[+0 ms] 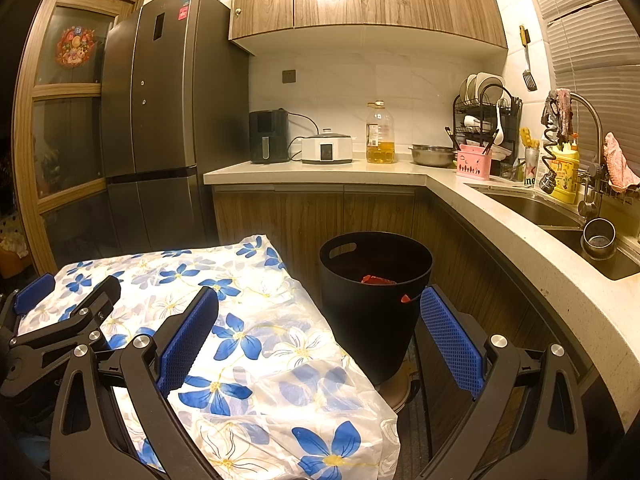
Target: Collect trash
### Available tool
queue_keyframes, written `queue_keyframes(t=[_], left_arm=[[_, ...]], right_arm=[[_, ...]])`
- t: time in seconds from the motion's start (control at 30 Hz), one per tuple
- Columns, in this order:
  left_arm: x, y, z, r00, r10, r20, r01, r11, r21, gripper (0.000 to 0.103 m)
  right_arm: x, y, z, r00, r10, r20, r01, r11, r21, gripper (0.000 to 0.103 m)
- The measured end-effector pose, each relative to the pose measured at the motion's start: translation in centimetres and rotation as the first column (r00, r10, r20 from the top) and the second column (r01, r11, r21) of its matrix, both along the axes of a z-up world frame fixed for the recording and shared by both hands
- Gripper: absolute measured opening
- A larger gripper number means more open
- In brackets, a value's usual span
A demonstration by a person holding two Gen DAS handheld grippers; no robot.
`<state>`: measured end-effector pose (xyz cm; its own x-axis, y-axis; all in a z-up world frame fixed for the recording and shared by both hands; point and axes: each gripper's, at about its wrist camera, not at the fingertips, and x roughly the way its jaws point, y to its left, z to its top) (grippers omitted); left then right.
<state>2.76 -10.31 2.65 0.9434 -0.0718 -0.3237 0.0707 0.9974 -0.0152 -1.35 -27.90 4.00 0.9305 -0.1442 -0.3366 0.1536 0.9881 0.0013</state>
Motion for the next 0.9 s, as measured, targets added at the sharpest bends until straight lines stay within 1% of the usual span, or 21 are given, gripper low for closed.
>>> queue_keyframes(t=[0.83,0.9], left_arm=[[-0.33,0.02,0.32,1.000,-0.005,0.009,0.005,1.000,0.005,0.097],[-0.32,0.02,0.30,1.000,-0.007,0.009,0.007,1.000,0.007,0.094]], right_arm=[[-0.09,-0.15,-0.04,1.000,-0.001,0.002,0.001,1.000,0.003,0.097],[-0.07,-0.19,-0.02,1.000,-0.002,0.001,0.002,1.000,0.002,0.097]])
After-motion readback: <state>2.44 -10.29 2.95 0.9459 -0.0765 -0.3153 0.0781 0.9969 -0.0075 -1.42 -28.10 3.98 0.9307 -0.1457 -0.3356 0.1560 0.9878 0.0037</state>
